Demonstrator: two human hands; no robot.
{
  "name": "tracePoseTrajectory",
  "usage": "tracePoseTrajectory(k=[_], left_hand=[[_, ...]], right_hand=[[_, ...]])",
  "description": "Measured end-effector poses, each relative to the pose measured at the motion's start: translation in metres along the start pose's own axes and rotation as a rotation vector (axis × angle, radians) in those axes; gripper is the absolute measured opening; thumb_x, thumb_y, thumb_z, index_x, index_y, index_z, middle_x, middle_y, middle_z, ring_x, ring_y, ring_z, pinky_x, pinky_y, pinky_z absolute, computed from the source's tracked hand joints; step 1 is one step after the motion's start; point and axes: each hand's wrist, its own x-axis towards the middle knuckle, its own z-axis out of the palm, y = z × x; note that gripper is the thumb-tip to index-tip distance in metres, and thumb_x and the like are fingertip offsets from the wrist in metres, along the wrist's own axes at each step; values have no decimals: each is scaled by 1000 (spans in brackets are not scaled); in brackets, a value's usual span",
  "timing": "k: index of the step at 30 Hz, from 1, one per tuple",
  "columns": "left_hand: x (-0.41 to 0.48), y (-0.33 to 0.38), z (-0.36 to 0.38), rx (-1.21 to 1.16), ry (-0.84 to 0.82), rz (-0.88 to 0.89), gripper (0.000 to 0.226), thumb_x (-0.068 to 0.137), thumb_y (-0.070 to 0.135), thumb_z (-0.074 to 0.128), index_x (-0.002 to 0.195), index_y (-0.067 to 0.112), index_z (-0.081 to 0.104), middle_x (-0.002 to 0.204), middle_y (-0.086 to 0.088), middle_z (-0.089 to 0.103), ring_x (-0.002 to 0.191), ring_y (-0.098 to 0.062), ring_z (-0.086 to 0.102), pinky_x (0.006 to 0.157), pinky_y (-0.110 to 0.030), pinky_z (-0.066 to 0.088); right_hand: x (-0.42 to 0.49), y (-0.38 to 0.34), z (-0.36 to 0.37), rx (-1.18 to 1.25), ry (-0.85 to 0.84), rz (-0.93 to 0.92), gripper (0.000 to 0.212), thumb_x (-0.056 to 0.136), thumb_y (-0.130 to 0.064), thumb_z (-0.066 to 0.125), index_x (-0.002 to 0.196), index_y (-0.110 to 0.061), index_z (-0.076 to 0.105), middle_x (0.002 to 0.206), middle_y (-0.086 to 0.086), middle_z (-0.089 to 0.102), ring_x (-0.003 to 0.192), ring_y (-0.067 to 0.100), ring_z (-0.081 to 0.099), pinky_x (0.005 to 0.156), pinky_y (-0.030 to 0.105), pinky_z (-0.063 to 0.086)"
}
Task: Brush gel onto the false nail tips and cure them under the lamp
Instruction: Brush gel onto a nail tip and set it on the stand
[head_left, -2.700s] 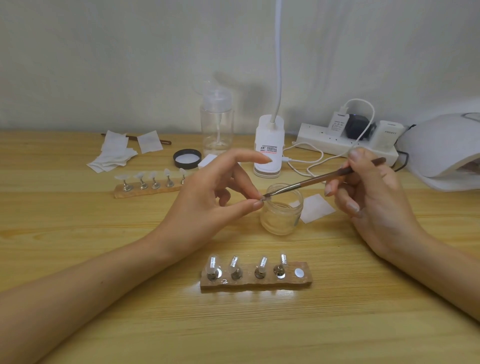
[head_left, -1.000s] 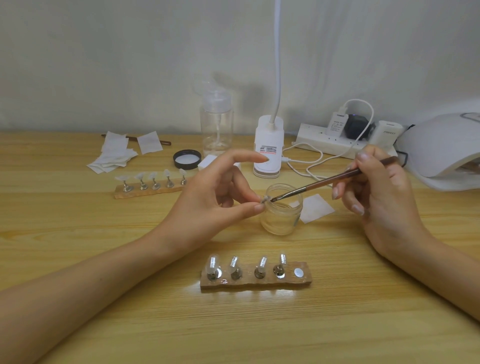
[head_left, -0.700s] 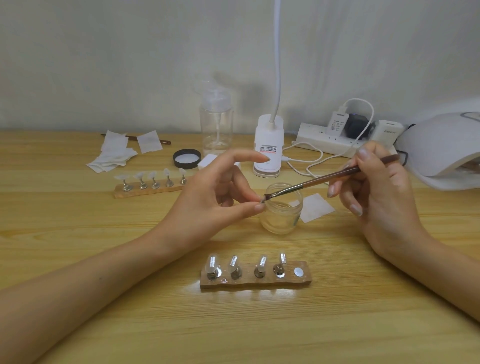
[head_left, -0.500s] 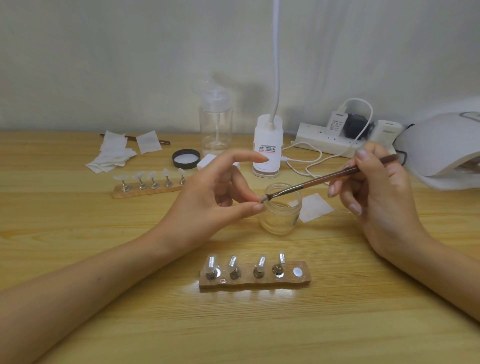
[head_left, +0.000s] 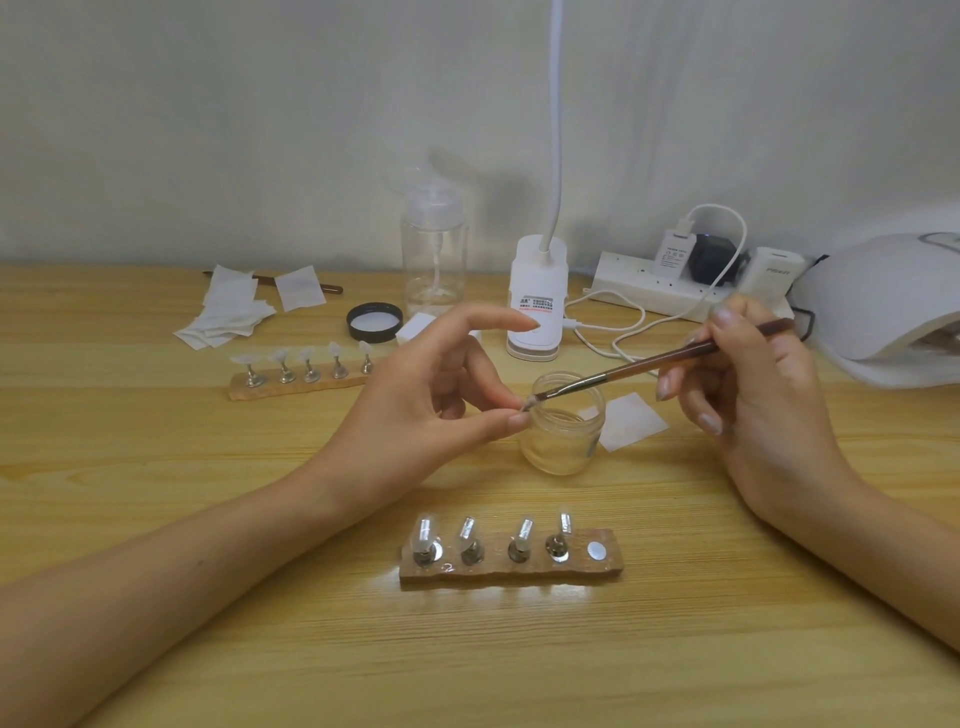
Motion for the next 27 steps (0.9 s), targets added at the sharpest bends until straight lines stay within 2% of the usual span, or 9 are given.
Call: tracePoseTrajectory(k=[6, 11, 13, 18, 21, 27], left_hand=[[0, -1, -1, 22, 13, 12, 55, 84, 3, 79, 130, 26, 58, 77, 2, 67, 79, -13, 69, 59, -52, 43], [1, 0, 0, 40, 22, 14, 53, 85, 4, 78, 130, 26, 58, 78, 4, 67, 78, -11, 69, 61, -58, 45], [1, 1, 0, 36, 22, 7, 53, 85, 5, 78, 130, 26, 58, 78, 3, 67, 78, -12, 69, 61, -58, 45], [0, 4, 1, -1, 6, -24, 53, 80, 16, 79, 129, 26, 59, 78, 0, 67, 79, -21, 71, 70, -57, 50], [0, 6, 1, -13, -1, -34, 54, 78, 21, 78, 128, 27, 59, 78, 0, 67, 80, -24, 71, 76, -61, 52], [0, 6, 1, -25, 1, -40, 54, 76, 24, 79, 127, 28, 60, 79, -3, 67, 83, -26, 72, 80, -65, 50]], right_hand=[[0, -1, -1, 74, -10, -19, 29, 102, -26, 43, 75, -24, 53, 60, 8, 66, 34, 10, 34, 44, 15, 37], [1, 1, -1, 17, 14, 21, 31, 103, -24, 42, 73, -23, 53, 60, 8, 65, 36, 10, 33, 42, 16, 35], [1, 0, -2, 40, 38, 20, 35, 103, -24, 42, 71, -26, 55, 59, 7, 65, 35, 9, 33, 42, 15, 34], [-1, -1, 1, 31, 12, 15, 28, 100, -30, 45, 74, -24, 55, 62, 8, 67, 37, 11, 35, 43, 17, 35], [-1, -1, 0, -7, 61, 61, 32, 105, -23, 42, 75, -20, 51, 59, 8, 65, 37, 10, 33, 42, 16, 32], [-1, -2, 1, 40, 27, 28, 31, 99, -31, 46, 70, -29, 57, 61, 7, 66, 38, 10, 35, 43, 18, 32]])
